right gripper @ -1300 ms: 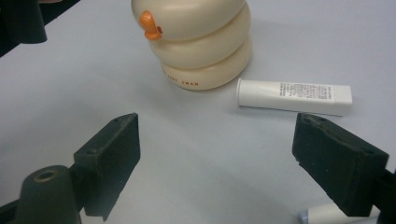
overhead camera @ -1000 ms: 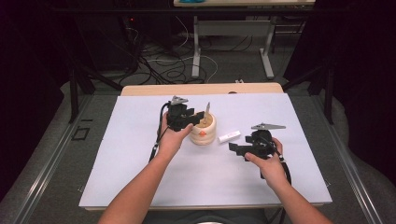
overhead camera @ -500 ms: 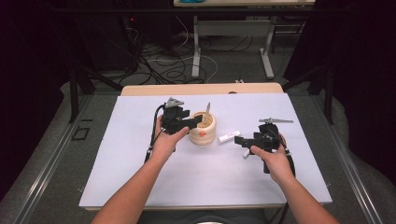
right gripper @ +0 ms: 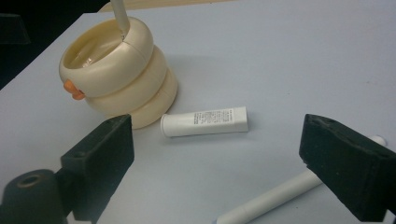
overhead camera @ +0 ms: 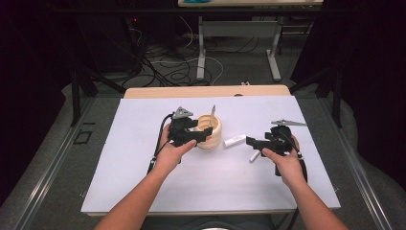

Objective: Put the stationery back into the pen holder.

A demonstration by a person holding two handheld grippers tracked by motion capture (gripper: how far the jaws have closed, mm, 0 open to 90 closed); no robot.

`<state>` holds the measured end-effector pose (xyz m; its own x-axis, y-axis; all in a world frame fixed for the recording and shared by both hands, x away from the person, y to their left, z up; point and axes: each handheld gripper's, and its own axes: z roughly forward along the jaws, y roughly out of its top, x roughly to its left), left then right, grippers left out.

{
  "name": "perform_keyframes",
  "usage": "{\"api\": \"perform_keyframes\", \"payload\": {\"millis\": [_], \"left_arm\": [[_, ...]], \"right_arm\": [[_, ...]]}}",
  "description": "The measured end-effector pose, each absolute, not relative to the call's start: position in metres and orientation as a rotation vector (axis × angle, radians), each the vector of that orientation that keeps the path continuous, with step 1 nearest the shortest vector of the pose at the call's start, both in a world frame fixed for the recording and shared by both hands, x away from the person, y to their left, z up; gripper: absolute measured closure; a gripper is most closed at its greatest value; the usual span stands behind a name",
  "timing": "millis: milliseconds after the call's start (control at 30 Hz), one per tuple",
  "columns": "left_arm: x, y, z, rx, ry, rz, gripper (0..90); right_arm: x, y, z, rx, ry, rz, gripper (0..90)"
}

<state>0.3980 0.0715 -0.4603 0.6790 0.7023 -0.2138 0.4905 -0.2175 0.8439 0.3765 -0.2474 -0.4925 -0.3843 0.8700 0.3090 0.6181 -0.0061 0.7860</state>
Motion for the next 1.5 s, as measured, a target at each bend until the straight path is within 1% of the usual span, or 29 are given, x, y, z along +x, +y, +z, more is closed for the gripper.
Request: {"api": "perform_keyframes", "payload": {"millis": [167,233,367,467,600,667,867,933,1067,1200,1400,1500], "left_arm": [[0.395,0.063,-0.464,1.868,0.926,0.243,16.4],[0.393,0.060,-0.466,1.857,0.921,0.226,16.1],[0.392,0.054,-0.468,1.863,0.909,0.231,15.6],[0.391,0.048,-0.470,1.879,0.897,0.221,15.6],[0.388,0.035,-0.474,1.910,0.865,0.244,15.9],[0.387,0.030,-0.474,1.928,0.862,0.224,16.2],[0.388,0.015,-0.478,1.934,0.848,0.215,21.4],[0.387,0.011,-0.479,1.932,0.846,0.212,25.6],[0.387,0.003,-0.482,1.918,0.825,0.213,29.1],[0.388,-0.003,-0.488,1.906,0.821,0.219,34.9],[0.388,-0.013,-0.498,1.933,0.802,0.221,39.5],[0.388,-0.017,-0.501,1.965,0.809,0.228,40.5]], "right_arm": [[0.373,-0.251,-0.490,1.525,1.971,1.344,14.0],[0.372,-0.253,-0.489,1.534,1.958,1.346,14.3],[0.372,-0.257,-0.489,1.530,1.938,1.345,14.8],[0.370,-0.259,-0.490,1.543,1.929,1.348,15.0],[0.369,-0.262,-0.489,1.542,1.925,1.347,15.2],[0.369,-0.264,-0.488,1.534,1.915,1.346,15.2],[0.368,-0.269,-0.488,1.551,1.893,1.350,15.3],[0.368,-0.270,-0.488,1.550,1.899,1.351,15.3],[0.368,-0.271,-0.488,1.551,1.891,1.357,15.3],[0.367,-0.271,-0.489,1.540,1.899,1.345,15.3],[0.367,-0.268,-0.491,1.528,1.905,1.340,15.5],[0.368,-0.268,-0.491,1.526,1.907,1.340,15.8]]}}
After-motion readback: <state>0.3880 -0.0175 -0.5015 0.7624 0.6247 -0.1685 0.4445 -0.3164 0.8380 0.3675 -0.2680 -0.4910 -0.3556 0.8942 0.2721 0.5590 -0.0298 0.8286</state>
